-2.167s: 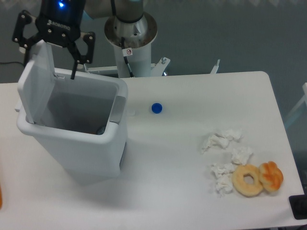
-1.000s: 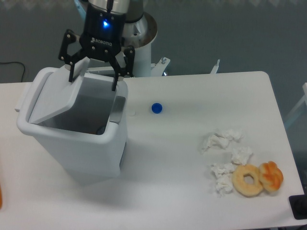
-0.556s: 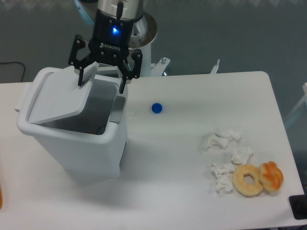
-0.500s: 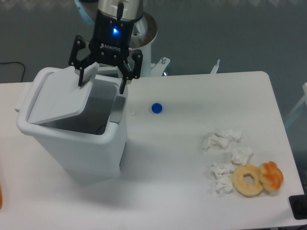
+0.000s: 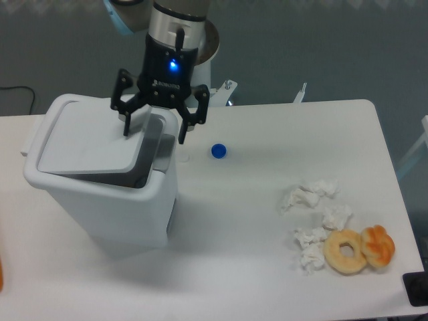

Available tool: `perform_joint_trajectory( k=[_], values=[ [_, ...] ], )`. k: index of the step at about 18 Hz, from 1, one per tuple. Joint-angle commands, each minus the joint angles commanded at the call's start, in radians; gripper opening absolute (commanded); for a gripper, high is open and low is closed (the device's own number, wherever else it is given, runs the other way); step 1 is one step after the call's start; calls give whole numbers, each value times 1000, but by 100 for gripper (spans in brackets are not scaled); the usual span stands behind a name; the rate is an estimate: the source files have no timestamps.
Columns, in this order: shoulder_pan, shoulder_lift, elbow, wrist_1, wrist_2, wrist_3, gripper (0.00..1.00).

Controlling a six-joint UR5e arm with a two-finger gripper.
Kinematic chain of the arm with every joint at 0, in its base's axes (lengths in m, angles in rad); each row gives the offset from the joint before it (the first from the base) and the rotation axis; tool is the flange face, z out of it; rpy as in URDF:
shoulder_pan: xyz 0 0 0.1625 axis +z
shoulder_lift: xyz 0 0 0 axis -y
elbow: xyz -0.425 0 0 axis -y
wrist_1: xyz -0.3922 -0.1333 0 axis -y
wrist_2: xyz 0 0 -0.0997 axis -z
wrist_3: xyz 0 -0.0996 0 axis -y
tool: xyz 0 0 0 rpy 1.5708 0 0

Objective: Close the trash can
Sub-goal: 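Press the lid down onto the can rim with the gripper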

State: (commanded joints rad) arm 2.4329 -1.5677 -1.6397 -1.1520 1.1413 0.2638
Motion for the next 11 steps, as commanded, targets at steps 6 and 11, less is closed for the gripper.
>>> perform_joint_trajectory(
  k=[6,11],
  values=[
    [-2,-17,-15,2,5,6,100],
    [-2,-25,-23,3,5,23,100]
  ],
)
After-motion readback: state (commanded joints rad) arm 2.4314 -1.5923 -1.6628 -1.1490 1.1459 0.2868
